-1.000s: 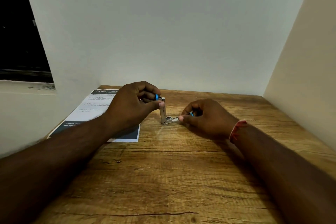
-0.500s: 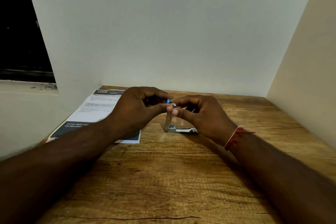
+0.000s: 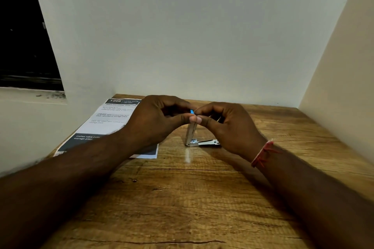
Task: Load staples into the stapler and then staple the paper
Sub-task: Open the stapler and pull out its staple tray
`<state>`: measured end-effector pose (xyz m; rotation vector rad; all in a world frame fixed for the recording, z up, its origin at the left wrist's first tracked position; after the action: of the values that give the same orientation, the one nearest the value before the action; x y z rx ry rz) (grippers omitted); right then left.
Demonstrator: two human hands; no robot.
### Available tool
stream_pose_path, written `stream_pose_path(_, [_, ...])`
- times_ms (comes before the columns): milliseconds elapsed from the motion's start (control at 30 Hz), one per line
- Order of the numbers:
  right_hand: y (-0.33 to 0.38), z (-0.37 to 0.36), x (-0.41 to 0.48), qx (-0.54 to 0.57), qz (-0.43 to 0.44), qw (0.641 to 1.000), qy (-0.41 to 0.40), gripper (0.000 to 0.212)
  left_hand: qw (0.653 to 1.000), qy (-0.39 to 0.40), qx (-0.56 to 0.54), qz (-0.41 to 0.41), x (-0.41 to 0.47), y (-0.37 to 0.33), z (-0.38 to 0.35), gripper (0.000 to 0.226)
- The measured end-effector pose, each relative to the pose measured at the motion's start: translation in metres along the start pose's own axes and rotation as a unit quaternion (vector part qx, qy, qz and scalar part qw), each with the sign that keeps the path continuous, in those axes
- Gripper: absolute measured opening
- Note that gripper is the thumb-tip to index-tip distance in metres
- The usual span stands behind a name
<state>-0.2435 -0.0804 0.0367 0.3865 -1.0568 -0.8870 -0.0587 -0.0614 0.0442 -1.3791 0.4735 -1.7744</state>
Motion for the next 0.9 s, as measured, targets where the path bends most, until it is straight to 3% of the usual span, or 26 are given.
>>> stream_pose_path(433, [-0.006, -0.004, 0.001, -0.008, -0.006, 1.000, -0.024, 0.009, 1.000, -0.018, 0.017, 0.014, 0.002, 0.003, 0.002, 0.033])
stream_pose_path(900, [-0.006, -0.008, 0.000, -0.043, 0.005, 0.999, -0.007, 0.005, 0.998, -0.020, 0.060, 0.010, 0.004, 0.003, 0.010, 0.021])
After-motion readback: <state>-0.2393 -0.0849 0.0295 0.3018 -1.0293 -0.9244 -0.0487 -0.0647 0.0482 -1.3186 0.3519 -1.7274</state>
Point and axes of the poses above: each hand's wrist, its own x-axis towards the middle knuckle, its own z-axis out of the back of the hand, y = z × x, the point moved 10 cm from there along x, towards the middle knuckle, and after that the axes turned 7 degrees about -y, right-handed, at the moved point
